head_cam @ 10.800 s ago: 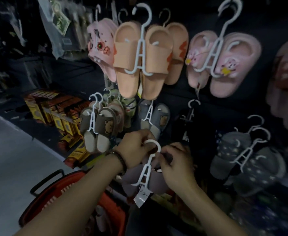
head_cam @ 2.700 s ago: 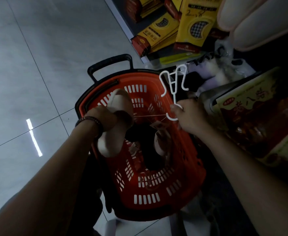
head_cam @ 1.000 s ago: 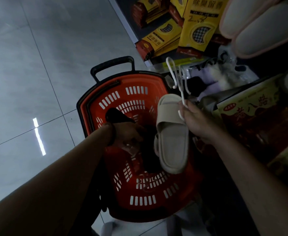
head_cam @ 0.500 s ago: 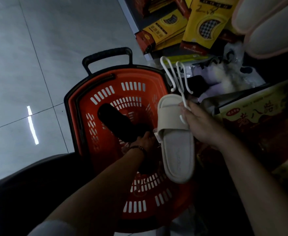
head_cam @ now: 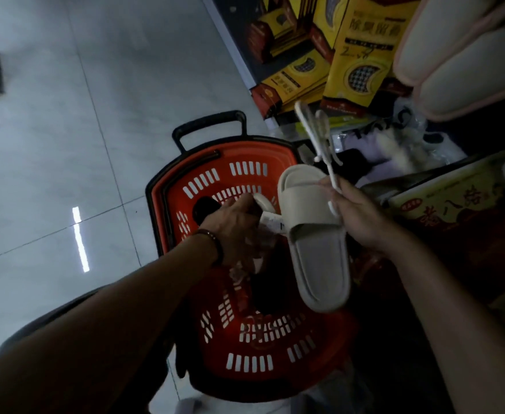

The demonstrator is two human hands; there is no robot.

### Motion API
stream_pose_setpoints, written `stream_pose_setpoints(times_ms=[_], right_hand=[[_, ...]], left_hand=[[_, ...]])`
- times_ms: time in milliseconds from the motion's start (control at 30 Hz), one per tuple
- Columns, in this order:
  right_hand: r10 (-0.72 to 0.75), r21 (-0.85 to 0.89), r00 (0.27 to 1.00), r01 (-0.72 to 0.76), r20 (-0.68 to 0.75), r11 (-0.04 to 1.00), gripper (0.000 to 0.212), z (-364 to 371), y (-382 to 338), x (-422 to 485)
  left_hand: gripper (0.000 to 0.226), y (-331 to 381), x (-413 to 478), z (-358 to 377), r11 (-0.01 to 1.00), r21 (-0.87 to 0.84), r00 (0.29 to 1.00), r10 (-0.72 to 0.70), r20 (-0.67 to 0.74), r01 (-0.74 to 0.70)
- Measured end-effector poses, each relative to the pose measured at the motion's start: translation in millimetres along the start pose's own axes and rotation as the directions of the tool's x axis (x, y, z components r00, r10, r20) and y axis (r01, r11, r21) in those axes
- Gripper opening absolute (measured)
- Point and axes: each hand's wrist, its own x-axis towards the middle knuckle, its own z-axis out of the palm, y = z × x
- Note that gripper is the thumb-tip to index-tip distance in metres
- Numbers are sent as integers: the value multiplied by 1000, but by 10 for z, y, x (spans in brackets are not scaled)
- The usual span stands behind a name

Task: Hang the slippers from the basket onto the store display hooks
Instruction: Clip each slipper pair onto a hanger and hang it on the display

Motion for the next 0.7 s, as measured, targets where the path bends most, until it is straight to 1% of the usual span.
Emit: stream_pose_setpoints(times_ms=[67,133,200,233,267,300,333,367,433,467,533,567,633,700], right_hand=[[-16,117,1000,16,-3,993,26,40,-83,-32],[-30,226,999,26,15,974,27,76,-173,-77],[-52,258,998,41,35,965,25,116,-249,-120],[-65,268,996,47,57,962,25,130,-265,-131],[-72,264,994,48,83,963,26,142,-273,-141],[-77,253,992,49,102,966,27,155,-266,-148],[-88,233,988,58,124,971,27,173,-263,-159],[-104,222,986,73,134,972,27,186,-273,-176],[-116,188,980,85,161,979,28,203,-281,-195],[-111,155,974,81,197,985,27,205,-267,-188],[-84,81,954,63,289,995,24,208,-235,-155],[-66,45,942,54,330,998,24,220,-221,-143],[-33,-38,919,52,393,998,25,240,-204,-136],[-22,-96,898,72,440,993,27,256,-168,-135]], left_hand=[[54,-92,-189,-308,998,11,998,-59,-29,59],[56,-143,-374,-579,996,6,995,-86,-49,87],[57,-195,-502,-716,990,11,990,-139,-28,140],[61,-230,-543,-734,984,11,984,-179,-20,179],[67,-234,-578,-737,967,-45,966,-254,-40,252],[70,-250,-600,-714,928,-143,932,-355,-74,343],[68,-267,-607,-682,878,-231,887,-451,-99,420],[64,-266,-605,-679,837,-303,854,-507,-116,455],[66,-251,-573,-738,808,-400,839,-523,-149,433],[63,-235,-562,-790,799,-436,834,-525,-168,414],[45,-256,-510,-851,761,-522,817,-545,-190,386],[38,-289,-483,-860,749,-537,815,-551,-178,389],[38,-358,-462,-855,700,-571,805,-582,-110,429],[36,-417,-464,-853,607,-662,777,-626,-57,440]])
